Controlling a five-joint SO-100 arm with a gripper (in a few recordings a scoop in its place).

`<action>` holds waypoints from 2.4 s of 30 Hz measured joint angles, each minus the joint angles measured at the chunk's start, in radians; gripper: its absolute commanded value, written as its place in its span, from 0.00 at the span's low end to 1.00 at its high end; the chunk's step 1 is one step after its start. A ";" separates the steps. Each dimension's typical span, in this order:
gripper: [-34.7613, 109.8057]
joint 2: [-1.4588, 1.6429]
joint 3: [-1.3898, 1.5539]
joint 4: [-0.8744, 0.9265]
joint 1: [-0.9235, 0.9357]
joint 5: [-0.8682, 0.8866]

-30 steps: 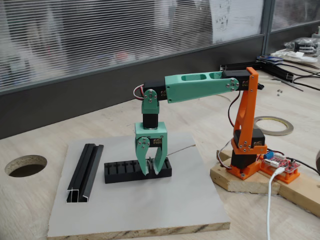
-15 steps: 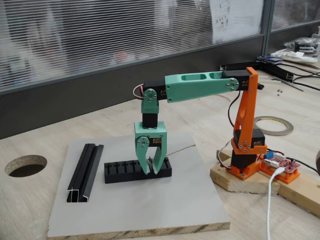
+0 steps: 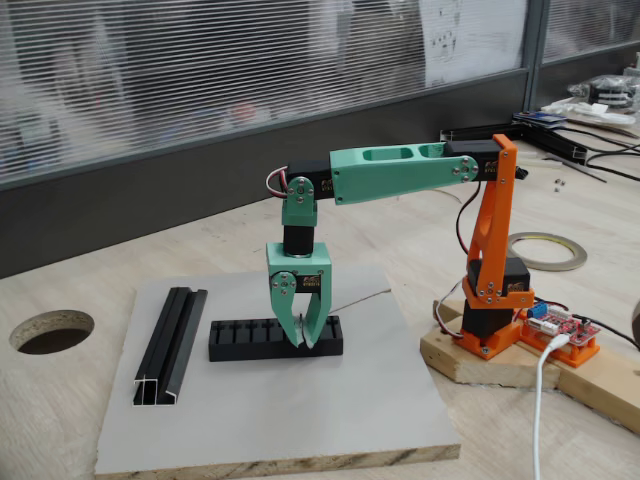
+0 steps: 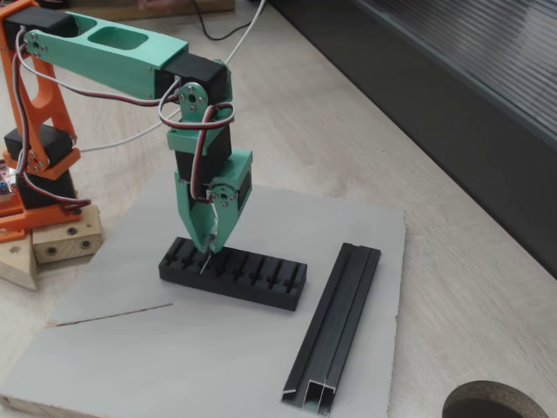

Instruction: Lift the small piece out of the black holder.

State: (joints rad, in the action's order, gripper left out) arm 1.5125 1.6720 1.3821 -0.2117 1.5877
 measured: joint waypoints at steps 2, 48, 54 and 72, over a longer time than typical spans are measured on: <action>0.28 0.002 0.000 0.003 0.000 0.000; 0.29 0.601 -0.032 0.006 0.000 0.006; 0.29 0.715 -0.032 0.006 0.000 0.006; 0.29 0.808 -0.032 0.006 0.000 0.006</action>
State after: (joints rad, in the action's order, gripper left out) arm 2.3209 1.6398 1.3883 -0.2117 1.5938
